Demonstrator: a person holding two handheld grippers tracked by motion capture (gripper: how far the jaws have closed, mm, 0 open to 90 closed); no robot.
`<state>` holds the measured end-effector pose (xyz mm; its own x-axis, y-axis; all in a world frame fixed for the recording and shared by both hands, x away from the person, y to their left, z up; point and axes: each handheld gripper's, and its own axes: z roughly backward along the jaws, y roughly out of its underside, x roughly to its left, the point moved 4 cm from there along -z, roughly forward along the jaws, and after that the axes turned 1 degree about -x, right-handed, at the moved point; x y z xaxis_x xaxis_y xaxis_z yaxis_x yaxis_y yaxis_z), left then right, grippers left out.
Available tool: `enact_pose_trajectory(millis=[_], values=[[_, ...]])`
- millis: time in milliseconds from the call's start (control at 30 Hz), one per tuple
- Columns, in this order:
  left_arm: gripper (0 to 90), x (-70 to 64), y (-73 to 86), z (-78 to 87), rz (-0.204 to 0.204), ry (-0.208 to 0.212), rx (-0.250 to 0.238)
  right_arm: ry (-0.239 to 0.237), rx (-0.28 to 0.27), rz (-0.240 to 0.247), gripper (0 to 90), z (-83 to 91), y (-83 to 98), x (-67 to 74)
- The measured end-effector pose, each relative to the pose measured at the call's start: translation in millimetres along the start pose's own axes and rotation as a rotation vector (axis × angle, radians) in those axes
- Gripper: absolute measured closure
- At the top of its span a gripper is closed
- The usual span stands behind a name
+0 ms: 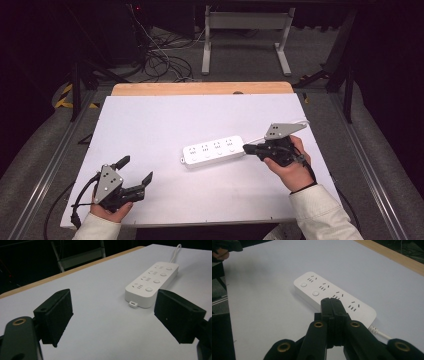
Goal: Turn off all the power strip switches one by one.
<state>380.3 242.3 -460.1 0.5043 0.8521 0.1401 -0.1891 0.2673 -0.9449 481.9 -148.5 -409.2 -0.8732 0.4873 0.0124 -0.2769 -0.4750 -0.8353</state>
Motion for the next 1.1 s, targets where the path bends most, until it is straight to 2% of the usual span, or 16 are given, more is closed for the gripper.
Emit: enact_pose_trajectory(millis=[267, 667, 1100], values=[[15.7, 0.4, 0.2, -0.2, -0.003, 0.000, 0.002, 0.056, 0.034, 0.001, 90.0, -26.0, -0.1, -17.6], [15.7, 0.4, 0.1, 0.2, 0.000, 0.001, 0.001, 0.062, 0.055, 0.002, 90.0, -58.4, 6.4, -25.9], [15.7, 0.5, 0.4, -0.4, 0.003, 0.001, 0.004, 0.068, 0.123, -0.017, 90.0, -82.3, 23.1, -34.4]])
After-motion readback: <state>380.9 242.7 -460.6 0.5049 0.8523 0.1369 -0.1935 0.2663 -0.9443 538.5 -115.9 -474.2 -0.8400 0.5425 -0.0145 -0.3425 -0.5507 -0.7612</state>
